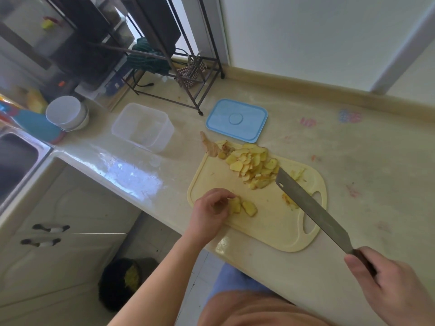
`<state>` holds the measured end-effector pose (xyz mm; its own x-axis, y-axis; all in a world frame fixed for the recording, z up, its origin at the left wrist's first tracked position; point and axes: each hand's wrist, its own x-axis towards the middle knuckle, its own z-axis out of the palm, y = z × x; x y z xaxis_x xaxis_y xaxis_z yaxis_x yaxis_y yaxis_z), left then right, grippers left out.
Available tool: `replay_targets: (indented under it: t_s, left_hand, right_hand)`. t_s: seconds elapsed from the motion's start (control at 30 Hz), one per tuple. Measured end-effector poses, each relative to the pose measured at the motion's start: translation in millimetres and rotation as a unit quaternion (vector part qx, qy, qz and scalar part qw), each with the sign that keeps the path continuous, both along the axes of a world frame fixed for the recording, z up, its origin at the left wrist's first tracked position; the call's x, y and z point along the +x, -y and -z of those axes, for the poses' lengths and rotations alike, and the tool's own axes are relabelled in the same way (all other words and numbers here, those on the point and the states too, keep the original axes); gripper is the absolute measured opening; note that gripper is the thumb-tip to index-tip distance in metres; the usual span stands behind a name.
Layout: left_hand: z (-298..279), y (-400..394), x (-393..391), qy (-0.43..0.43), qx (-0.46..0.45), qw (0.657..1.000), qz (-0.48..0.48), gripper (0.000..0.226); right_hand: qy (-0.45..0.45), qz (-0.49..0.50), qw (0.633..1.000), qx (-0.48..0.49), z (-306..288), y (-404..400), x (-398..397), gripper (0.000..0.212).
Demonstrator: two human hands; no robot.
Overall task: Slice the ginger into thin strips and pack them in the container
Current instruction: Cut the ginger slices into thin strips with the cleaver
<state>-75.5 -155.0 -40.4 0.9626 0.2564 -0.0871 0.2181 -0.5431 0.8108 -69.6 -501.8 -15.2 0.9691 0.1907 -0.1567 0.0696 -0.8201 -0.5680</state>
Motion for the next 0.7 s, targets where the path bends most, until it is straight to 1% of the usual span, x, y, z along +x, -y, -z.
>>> replay_targets:
  t_s: [0.1, 0.2, 0.27, 0.33, 0.5, 0.6, 0.63, 0.7]
  left_hand:
    - [-3.9, 1.1, 3.6, -0.036, -0.025, 0.998, -0.052, 0.040]
    - [-6.1, 4.4, 9.9, -0.102, -0.058, 0.986, -0.117, 0.027]
    - [-4.5, 5.5, 12.6, -0.114, -0.068, 0.979, -0.157, 0.022]
    - [-4.9, 7.2, 14.0, -0.116, -0.065, 0.976, -0.172, 0.019]
    - [-2.3, 10.7, 12.2, -0.078, -0.003, 0.991, -0.105, 0.023]
    - [1.7, 9.6, 11.3, -0.063, 0.022, 0.995, -0.075, 0.019]
    - [2.8, 9.0, 11.1, -0.050, 0.045, 0.996, -0.063, 0.016]
    - [7.4, 7.7, 10.0, 0.007, 0.114, 0.993, -0.016, 0.012]
  right_hand:
    - [0.002, -0.001, 1.000, -0.003, 0.9, 0.5, -1.0, 0.064]
    - [0.001, 0.000, 1.000, -0.002, 2.4, 0.6, -2.0, 0.067]
    - [0.006, 0.001, 1.000, -0.001, 3.4, 0.3, -2.6, 0.067]
    - [0.010, 0.002, 1.000, 0.003, 4.2, -0.1, -2.5, 0.066]
    - [0.020, -0.004, 1.000, 0.004, 6.0, 1.5, -0.4, 0.071]
    - [0.023, -0.004, 1.000, 0.009, 7.5, 2.0, 0.3, 0.072]
    - [0.022, -0.004, 1.000, 0.010, 8.0, 2.2, 0.3, 0.073]
    - [0.022, -0.005, 1.000, 0.008, 9.3, 2.6, 0.5, 0.075]
